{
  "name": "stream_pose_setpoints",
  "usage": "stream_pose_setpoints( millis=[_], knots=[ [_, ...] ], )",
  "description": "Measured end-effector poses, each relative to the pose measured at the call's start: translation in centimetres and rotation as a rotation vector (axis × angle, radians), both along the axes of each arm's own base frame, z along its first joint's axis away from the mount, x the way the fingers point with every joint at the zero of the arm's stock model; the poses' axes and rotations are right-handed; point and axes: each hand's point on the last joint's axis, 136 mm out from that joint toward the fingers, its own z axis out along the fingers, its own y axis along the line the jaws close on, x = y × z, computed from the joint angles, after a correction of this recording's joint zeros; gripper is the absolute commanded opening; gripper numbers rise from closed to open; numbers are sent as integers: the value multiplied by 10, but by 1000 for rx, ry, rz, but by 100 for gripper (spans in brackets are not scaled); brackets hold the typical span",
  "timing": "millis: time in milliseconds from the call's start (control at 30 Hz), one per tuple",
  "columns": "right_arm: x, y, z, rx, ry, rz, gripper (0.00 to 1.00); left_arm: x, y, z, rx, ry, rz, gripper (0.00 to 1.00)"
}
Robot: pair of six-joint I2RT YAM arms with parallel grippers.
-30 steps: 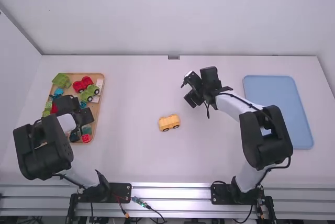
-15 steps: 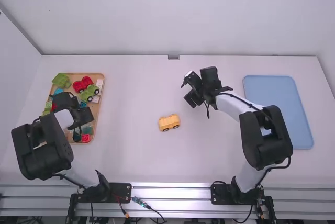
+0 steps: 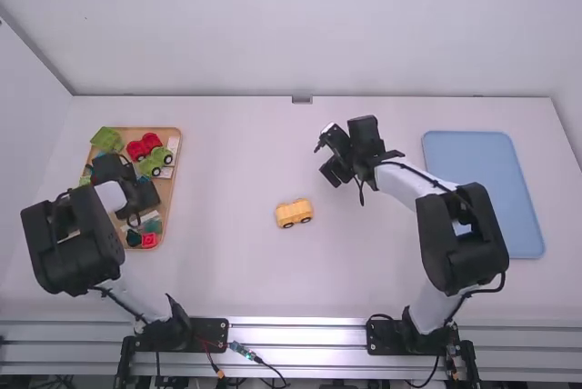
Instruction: Assemble lego blocks to make yellow taxi
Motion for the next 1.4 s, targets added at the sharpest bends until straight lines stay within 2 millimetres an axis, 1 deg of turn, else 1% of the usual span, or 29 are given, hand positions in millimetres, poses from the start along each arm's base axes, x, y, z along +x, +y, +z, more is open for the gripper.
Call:
stream_pose_setpoints(
  millis=[67, 100, 133, 233, 367, 400, 433, 633, 800, 900, 1100, 1200, 1267, 1400],
  knots=[
    [0, 0, 0, 0, -1, 0, 99, 2, 1, 0, 5, -6, 0, 63],
    [0, 0, 0, 0, -1, 0, 99, 3, 2, 0, 6, -11, 0, 67],
    [0, 0, 0, 0, -1, 0, 99, 3, 2, 0, 6, -11, 0, 67],
    [0, 0, 0, 1, -2, 1, 99, 5, 2, 0, 15, -30, -5, 73],
    [1, 0, 0, 0, -3, 0, 99, 7, 4, -1, 46, -55, -20, 72],
    [0, 0, 0, 0, -2, 0, 99, 8, 5, -1, 54, -68, -20, 70],
    [1, 0, 0, 1, -3, 0, 99, 7, 5, -1, 63, -77, -21, 72],
    [1, 0, 1, 1, -4, 1, 99, 4, 0, -2, 75, -103, -46, 73],
    [1, 1, 1, 2, -7, 0, 99, -4, -8, -2, 46, -78, -62, 71],
    [1, 1, 1, 2, -7, 1, 99, -7, -11, -2, 27, -56, -63, 67],
    [1, 1, 1, 2, -7, 1, 99, -7, -13, -2, 25, -49, -67, 65],
    [1, 1, 1, 2, -8, 0, 99, -8, -12, -2, 28, -49, -65, 61],
    [1, 1, 1, 2, -7, -1, 99, -8, -12, -2, 31, -47, -64, 54],
    [2, 1, 1, 3, -8, 0, 99, -9, -12, -3, 29, -46, -63, 51]
  ],
)
